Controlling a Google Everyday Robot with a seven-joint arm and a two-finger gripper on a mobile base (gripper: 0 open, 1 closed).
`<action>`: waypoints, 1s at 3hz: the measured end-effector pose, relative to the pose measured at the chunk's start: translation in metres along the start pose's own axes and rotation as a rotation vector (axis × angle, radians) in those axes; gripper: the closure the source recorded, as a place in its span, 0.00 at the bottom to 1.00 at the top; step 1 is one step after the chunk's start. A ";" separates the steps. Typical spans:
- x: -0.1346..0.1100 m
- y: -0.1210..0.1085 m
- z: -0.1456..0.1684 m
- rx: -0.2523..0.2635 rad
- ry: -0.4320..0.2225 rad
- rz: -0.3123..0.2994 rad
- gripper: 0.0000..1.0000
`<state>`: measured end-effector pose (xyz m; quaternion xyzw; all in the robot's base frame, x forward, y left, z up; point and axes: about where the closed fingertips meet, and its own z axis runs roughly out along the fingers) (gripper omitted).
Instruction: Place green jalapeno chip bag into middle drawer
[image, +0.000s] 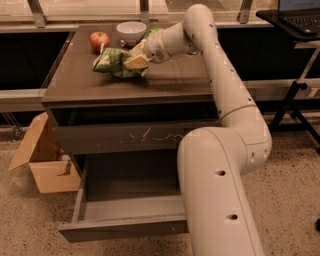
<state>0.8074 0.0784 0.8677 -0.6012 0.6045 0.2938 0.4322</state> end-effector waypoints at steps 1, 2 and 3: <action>-0.045 0.008 -0.038 0.015 -0.077 -0.108 1.00; -0.064 0.023 -0.057 -0.015 -0.116 -0.162 1.00; -0.065 0.024 -0.057 -0.020 -0.118 -0.167 1.00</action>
Offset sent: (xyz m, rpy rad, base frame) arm -0.0648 -0.0349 0.1114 0.1150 -0.1997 0.1708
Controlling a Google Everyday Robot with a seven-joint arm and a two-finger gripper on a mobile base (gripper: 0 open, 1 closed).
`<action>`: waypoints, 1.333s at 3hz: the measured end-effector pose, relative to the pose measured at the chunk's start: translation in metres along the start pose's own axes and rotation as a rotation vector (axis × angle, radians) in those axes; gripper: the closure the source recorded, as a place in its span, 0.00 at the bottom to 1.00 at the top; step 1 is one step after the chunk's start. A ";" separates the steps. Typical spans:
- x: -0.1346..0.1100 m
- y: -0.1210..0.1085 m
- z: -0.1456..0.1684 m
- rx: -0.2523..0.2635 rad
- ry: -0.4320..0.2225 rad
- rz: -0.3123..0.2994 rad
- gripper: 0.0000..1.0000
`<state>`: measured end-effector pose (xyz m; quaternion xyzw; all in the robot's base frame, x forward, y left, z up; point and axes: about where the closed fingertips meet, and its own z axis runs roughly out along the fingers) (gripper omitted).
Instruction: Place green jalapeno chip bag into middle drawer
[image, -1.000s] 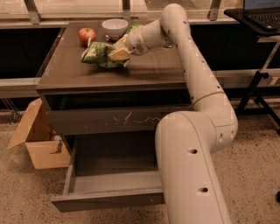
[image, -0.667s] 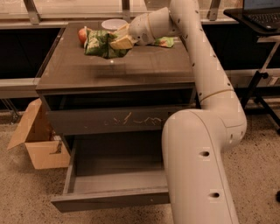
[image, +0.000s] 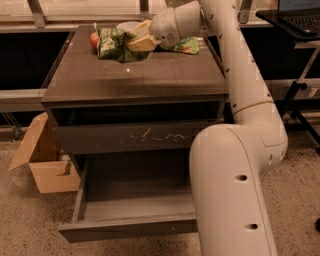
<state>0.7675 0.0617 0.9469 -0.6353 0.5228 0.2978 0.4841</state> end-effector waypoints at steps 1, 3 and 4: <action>-0.009 0.012 0.004 -0.044 -0.019 -0.013 1.00; -0.065 0.089 0.002 -0.216 -0.030 -0.088 1.00; -0.094 0.121 -0.045 -0.098 -0.025 -0.072 1.00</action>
Offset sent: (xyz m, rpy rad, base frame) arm -0.1359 0.0353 0.0274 -0.0376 0.0032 0.3071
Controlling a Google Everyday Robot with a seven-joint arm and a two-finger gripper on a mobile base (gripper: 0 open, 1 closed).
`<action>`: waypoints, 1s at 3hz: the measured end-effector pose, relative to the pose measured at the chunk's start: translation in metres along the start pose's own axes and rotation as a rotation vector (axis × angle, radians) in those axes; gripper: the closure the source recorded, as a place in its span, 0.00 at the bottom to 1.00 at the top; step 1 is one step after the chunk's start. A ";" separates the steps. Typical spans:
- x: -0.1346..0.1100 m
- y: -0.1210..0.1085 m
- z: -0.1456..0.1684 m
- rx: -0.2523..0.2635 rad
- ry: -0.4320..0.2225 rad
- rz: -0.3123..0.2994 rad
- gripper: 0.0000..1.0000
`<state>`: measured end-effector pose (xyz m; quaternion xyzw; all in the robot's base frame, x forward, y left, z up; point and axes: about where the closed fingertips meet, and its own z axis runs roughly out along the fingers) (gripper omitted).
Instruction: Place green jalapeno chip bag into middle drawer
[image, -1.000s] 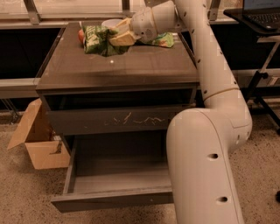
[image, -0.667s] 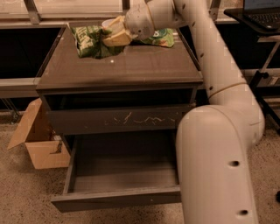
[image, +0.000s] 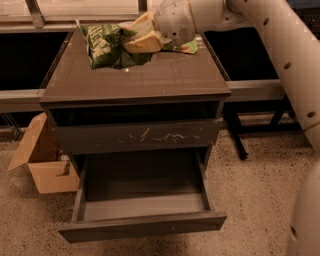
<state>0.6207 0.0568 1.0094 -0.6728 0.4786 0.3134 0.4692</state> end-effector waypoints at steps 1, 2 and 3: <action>0.028 0.012 -0.006 0.001 0.025 0.049 1.00; 0.027 0.013 -0.005 -0.003 0.025 0.048 1.00; 0.040 0.028 -0.002 -0.018 0.061 0.081 1.00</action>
Offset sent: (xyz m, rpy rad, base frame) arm -0.0019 -0.0172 -0.0236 -0.0176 0.0389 -0.0337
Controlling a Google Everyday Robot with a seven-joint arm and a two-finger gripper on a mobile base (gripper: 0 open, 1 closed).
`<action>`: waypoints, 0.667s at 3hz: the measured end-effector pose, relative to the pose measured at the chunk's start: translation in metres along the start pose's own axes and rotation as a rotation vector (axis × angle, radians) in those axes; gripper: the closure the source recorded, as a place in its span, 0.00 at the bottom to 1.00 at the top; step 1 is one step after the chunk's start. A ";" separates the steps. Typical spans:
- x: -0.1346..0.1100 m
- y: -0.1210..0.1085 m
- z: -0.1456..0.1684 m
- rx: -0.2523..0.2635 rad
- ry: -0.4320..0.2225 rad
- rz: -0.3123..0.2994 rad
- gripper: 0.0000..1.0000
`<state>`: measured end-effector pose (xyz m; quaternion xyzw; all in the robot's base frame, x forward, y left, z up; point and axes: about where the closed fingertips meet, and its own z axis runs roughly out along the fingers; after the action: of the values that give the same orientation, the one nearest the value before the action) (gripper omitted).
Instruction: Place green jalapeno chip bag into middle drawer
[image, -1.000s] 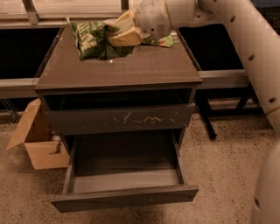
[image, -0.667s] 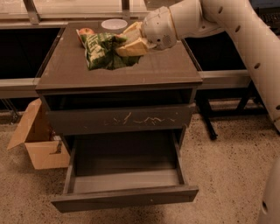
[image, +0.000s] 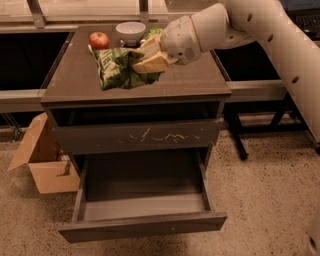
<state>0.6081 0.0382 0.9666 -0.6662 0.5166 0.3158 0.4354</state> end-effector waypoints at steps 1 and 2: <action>0.044 0.043 0.002 0.004 0.046 0.091 1.00; 0.086 0.076 0.004 0.021 0.066 0.174 1.00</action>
Offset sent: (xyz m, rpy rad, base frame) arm -0.0743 -0.0667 -0.1511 -0.0696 0.2225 -0.1845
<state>0.5578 -0.0004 0.8709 -0.6243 0.5899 0.3246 0.3961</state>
